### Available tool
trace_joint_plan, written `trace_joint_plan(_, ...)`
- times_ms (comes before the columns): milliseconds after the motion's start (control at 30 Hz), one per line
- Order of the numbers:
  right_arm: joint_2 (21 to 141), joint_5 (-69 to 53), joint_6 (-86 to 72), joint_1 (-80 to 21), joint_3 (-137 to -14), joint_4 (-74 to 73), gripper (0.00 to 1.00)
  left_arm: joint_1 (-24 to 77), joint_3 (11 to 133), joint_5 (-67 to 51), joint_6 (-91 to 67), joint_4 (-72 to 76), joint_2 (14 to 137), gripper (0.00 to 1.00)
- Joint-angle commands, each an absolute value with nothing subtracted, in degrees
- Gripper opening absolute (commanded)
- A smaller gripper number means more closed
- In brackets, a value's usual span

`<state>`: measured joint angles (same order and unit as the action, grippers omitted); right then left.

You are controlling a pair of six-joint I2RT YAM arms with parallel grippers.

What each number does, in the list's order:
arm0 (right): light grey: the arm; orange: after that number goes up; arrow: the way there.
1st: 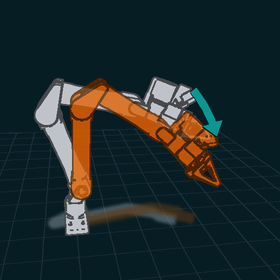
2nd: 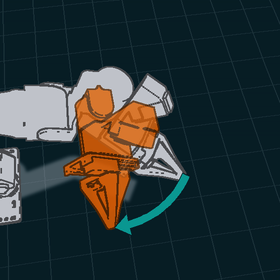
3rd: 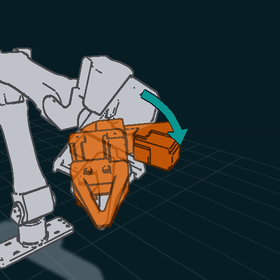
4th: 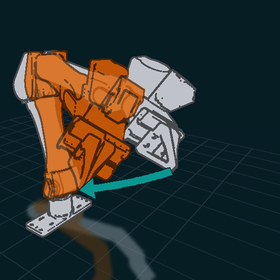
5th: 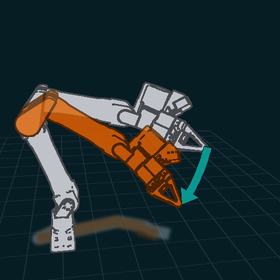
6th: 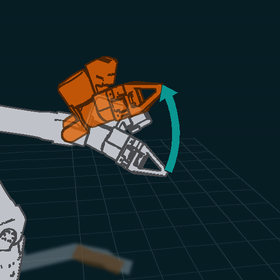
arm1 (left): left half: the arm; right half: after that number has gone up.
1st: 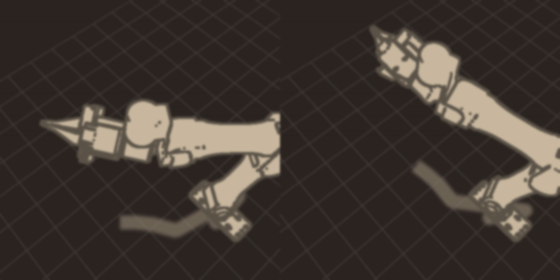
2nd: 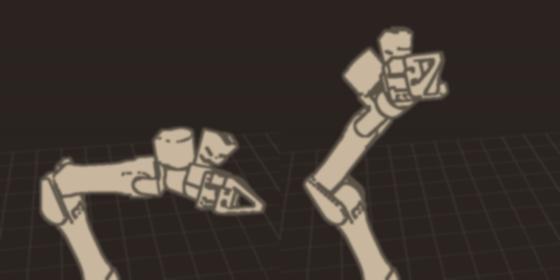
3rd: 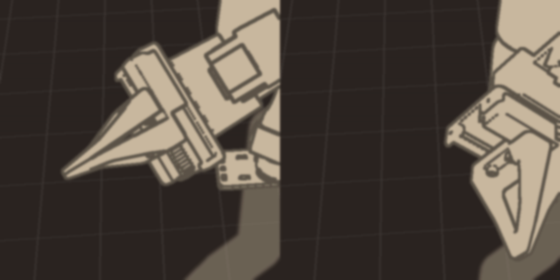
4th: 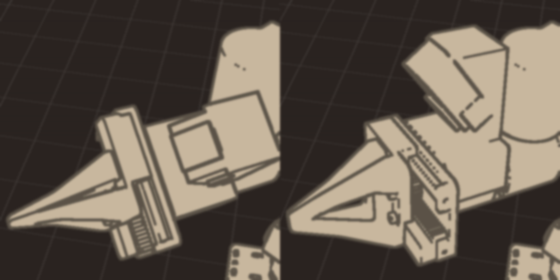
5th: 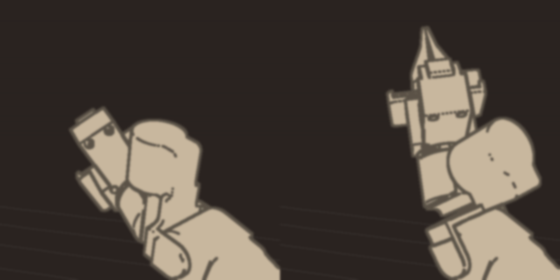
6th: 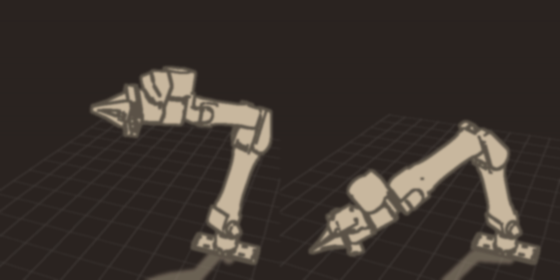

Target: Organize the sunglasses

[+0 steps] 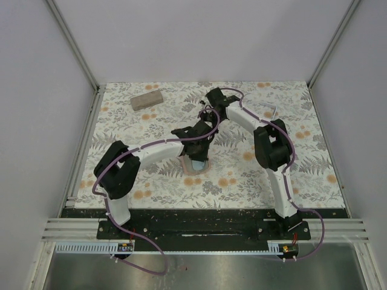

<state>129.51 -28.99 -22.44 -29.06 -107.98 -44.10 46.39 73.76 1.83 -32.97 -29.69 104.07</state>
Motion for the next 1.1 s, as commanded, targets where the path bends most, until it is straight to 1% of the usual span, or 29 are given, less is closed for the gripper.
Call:
trace_joint_plan(0, 131.13, -28.3, -19.87, -28.3, -112.58, -47.63, 0.0, 46.23, 76.81, 0.26, -34.01, -26.9, 105.38, 0.0)
trace_joint_plan(367, 133.15, -28.13, -19.51, -27.6, -115.05, -48.95, 0.0, 46.14, 78.4, -4.92, -34.54, -24.96, 107.31, 0.0)
trace_joint_plan(833, 135.35, -27.6, -18.9, -27.25, -117.86, -50.01, 0.02, 45.7, 79.54, -6.06, -35.86, -23.47, 107.66, 0.0)
trace_joint_plan(1067, 138.16, -26.19, -18.46, -27.07, -119.44, -50.54, 0.04, 45.44, 80.42, -5.71, -35.77, -24.17, 111.7, 0.0)
